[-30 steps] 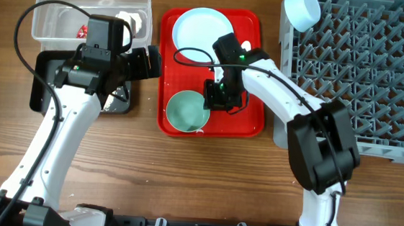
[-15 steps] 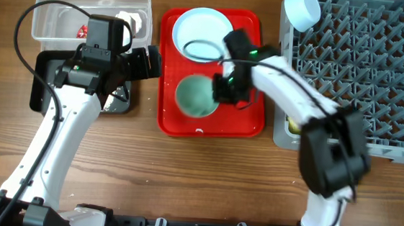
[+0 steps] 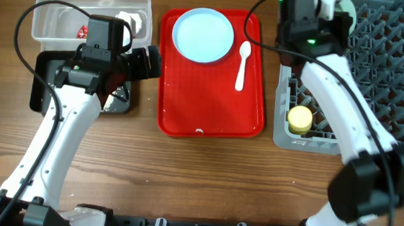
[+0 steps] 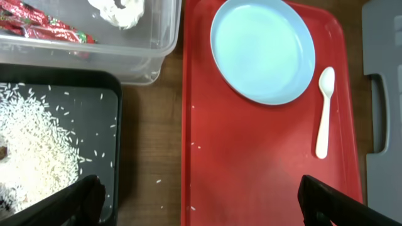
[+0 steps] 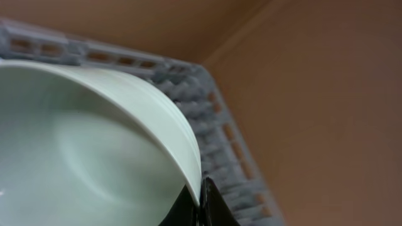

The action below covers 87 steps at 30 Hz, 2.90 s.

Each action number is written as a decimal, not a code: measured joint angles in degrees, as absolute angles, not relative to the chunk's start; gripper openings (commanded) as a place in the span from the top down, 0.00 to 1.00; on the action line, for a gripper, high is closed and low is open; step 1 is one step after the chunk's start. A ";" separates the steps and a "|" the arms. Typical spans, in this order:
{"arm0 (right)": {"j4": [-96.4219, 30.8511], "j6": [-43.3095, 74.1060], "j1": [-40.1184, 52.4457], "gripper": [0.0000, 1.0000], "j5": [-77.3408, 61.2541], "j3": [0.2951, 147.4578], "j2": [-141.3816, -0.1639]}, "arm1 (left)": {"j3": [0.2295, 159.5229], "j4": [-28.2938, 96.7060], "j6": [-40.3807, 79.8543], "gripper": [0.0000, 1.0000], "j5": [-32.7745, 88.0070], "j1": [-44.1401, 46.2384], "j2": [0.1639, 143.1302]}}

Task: Sort waste into correct bins and load items into the dishwasher rack
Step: 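Carry the green bowl into the rack and release it, then grasp the light-blue plate edge with the right gripper and lift it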

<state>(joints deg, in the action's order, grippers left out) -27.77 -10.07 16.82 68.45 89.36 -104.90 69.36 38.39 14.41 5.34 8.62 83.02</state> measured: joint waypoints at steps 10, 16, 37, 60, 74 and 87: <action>-28.71 -27.14 16.82 0.96 78.24 88.25 -115.85 | 69.36 38.52 14.41 0.00 5.32 8.62 83.05; -30.41 -26.61 17.47 0.96 79.77 85.21 -115.77 | 69.36 38.50 14.41 0.00 5.32 8.62 83.05; -24.51 -32.53 25.28 0.12 76.95 83.55 -115.74 | 69.36 38.54 14.41 0.00 5.32 8.62 83.05; -18.52 -20.75 26.57 0.04 35.22 83.00 -110.21 | 69.36 38.52 14.41 0.00 5.19 8.62 83.05; -17.12 20.86 22.94 0.48 -2.46 83.00 -108.57 | 69.36 38.52 14.41 0.00 5.19 8.62 83.05; -12.32 45.12 22.94 0.66 -0.80 83.00 -119.39 | 69.36 38.52 14.41 0.00 5.17 8.62 83.05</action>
